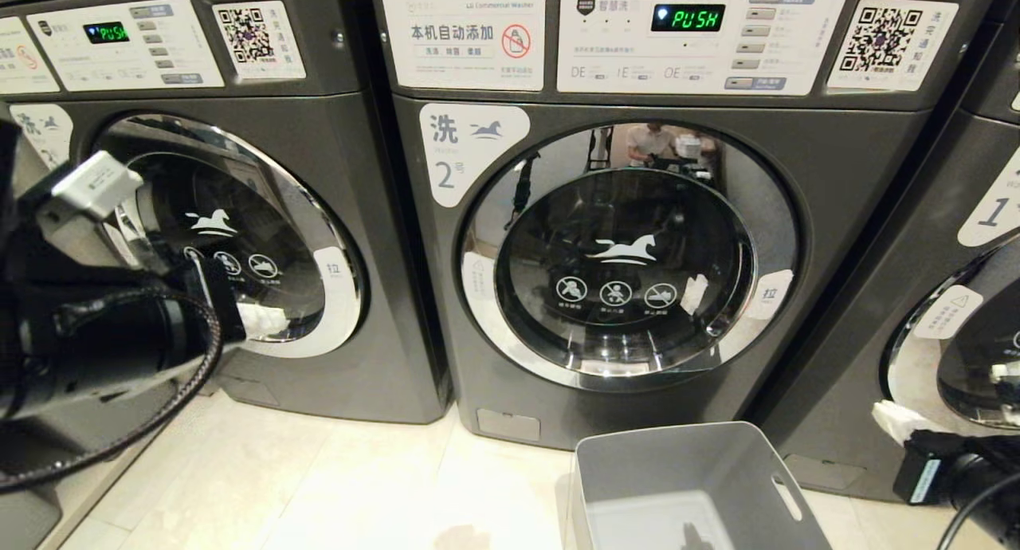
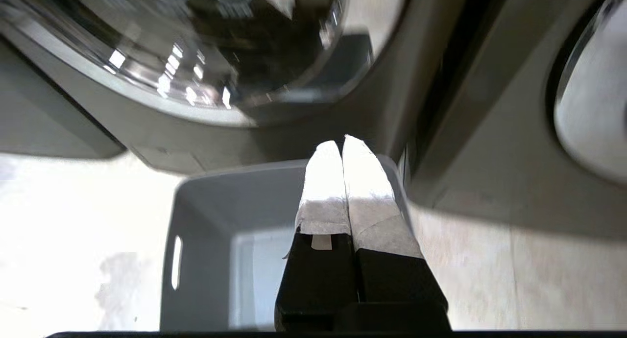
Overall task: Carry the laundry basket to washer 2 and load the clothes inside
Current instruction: Press the washing machine switch
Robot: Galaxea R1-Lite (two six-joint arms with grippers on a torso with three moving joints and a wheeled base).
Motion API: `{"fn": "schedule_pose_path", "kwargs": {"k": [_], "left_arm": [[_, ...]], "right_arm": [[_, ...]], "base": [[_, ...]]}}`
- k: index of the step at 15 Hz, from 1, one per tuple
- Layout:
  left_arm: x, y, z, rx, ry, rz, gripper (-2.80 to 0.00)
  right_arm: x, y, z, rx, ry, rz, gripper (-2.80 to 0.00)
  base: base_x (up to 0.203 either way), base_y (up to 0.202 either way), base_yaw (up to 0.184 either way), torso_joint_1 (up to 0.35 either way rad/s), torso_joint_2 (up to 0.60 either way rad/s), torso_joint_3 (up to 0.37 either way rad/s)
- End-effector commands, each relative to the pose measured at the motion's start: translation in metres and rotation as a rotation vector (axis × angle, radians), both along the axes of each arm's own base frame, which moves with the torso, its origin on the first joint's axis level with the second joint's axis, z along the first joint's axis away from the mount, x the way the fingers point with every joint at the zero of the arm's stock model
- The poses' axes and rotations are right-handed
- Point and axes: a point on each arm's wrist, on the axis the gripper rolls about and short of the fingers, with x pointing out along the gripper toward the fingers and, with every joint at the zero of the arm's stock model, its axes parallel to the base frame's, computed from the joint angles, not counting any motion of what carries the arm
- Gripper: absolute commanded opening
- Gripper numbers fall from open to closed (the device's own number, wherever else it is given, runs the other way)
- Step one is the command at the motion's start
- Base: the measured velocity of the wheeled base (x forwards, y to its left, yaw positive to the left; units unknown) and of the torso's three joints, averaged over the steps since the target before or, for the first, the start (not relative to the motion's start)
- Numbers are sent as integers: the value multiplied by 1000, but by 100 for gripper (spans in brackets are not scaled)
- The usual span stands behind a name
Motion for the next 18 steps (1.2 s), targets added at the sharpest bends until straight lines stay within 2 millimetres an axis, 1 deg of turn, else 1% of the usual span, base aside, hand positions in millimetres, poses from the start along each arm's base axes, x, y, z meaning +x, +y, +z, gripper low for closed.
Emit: {"fn": "schedule_pose_path", "kwargs": {"k": [1, 3, 5, 6, 7, 8, 9, 10, 11, 13, 15, 16, 17, 18], "left_arm": [[-5, 7, -16, -16, -6, 32, -280], [-9, 21, -34, -17, 17, 102, -280], [-12, 35, -38, -19, 19, 181, -280], [-12, 40, -39, -19, 19, 208, -280], [-11, 41, -40, -15, 21, 214, -280], [-10, 42, -40, -12, 24, 225, -280], [-8, 45, -41, -11, 29, 242, -280], [-8, 49, -42, -9, 34, 268, -280], [-8, 56, -45, -6, 41, 314, -280], [-12, 65, -51, -2, 51, 371, -280], [-22, 66, -55, 47, 45, 348, -280], [-27, 68, -58, 67, 42, 346, -280], [-35, 69, -63, 73, 40, 348, -280], [-41, 70, -68, 75, 35, 348, -280]], "right_arm": [[-35, -2, 17, -14, -154, 20, -280], [-58, -3, 24, -43, -231, 52, -280], [-87, -5, 20, -88, -256, 77, -280], [-106, -7, 13, -115, -263, 86, -280], [-121, -8, 4, -130, -257, 98, -280], [-133, -9, -7, -142, -235, 111, -280], [-140, -9, -19, -155, -186, 126, -280], [-144, -9, -25, -165, -164, 135, -280], [-144, -9, -23, -174, -189, 138, -280], [-144, -10, -9, -186, -316, 92, -280], [-145, -12, -2, -175, -376, -23, -280], [-145, -14, -2, -167, -372, -84, -280], [-144, -14, -7, -164, -321, -93, -280], [-144, -13, -12, -169, -279, -37, -280]], "base": [[0, 0, 0, 0, 0, 0], [0, 0, 0, 0, 0, 0], [0, 0, 0, 0, 0, 0], [0, 0, 0, 0, 0, 0], [0, 0, 0, 0, 0, 0], [0, 0, 0, 0, 0, 0], [0, 0, 0, 0, 0, 0], [0, 0, 0, 0, 0, 0], [0, 0, 0, 0, 0, 0], [0, 0, 0, 0, 0, 0], [0, 0, 0, 0, 0, 0], [0, 0, 0, 0, 0, 0], [0, 0, 0, 0, 0, 0], [0, 0, 0, 0, 0, 0]]}}
